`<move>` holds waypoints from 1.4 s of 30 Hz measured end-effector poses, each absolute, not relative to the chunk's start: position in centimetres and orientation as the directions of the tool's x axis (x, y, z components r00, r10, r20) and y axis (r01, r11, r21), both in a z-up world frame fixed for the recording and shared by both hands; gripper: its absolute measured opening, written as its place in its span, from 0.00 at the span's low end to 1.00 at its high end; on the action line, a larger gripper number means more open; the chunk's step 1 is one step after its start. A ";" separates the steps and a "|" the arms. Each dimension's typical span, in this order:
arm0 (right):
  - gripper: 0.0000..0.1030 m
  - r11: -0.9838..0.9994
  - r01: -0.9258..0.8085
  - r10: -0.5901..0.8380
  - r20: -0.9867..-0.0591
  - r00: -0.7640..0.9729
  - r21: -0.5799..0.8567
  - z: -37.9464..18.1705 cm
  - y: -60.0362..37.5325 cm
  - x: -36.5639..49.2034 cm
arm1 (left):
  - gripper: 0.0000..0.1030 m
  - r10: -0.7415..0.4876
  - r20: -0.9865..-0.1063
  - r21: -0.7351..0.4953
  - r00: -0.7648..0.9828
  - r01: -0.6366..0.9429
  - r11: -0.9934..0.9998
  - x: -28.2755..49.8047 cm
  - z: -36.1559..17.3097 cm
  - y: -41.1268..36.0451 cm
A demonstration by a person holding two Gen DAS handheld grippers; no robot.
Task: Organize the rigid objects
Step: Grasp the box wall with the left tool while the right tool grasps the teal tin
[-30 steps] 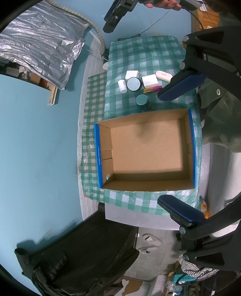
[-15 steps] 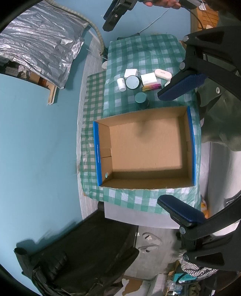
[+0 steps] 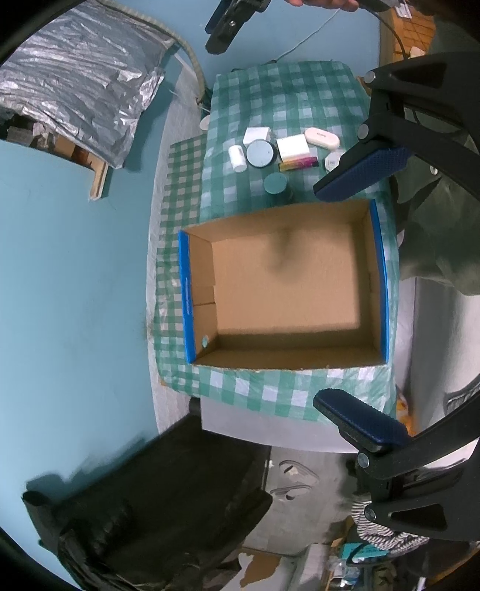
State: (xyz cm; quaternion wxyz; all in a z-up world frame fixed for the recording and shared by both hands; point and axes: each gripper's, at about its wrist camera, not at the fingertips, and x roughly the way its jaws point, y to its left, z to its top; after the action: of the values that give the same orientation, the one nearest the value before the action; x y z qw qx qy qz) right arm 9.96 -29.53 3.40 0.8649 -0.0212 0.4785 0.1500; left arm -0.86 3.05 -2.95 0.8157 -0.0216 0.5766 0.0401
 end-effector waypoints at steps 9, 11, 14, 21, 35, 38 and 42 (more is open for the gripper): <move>0.99 0.934 -0.349 0.242 -0.860 0.450 0.081 1.0 -29.0 11.5 | 0.99 0.072 -0.955 0.025 0.286 -0.164 0.986 -0.6 -6.1 6.6; 0.99 0.926 -0.367 0.251 -0.864 0.437 0.083 0.2 -28.9 11.8 | 0.99 0.065 -0.960 0.015 0.274 -0.181 0.983 -0.7 -7.1 7.4; 0.99 0.917 -0.389 0.261 -0.872 0.415 0.090 -1.2 -28.5 12.5 | 0.99 0.073 -0.968 0.022 0.241 -0.209 0.978 -0.8 -9.0 8.7; 0.99 0.893 -0.447 0.250 -0.892 0.376 0.062 -4.7 -27.1 13.3 | 0.94 0.044 -0.983 -0.005 0.178 -0.262 0.965 -1.6 -13.9 10.8; 0.98 0.838 -0.544 0.219 -0.940 0.261 0.045 -12.8 -24.4 13.9 | 0.74 0.046 -0.999 0.047 -0.011 -0.265 0.963 -2.9 -23.1 12.2; 0.98 0.826 -0.563 0.198 -0.952 0.234 0.033 -14.6 -23.6 13.8 | 0.63 0.038 -0.998 0.049 -0.047 -0.258 0.965 -2.9 -24.2 12.2; 0.95 0.810 -0.586 0.181 -0.961 0.211 0.024 -16.3 -22.5 13.8 | 0.58 0.041 -0.997 0.057 -0.072 -0.245 0.968 -2.9 -24.9 12.0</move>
State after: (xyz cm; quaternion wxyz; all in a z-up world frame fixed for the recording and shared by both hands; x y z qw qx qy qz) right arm 13.77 -22.52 -16.30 0.7578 -0.1762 0.5751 0.2530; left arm -2.90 12.03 -24.89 0.6776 -0.0704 0.7244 0.1053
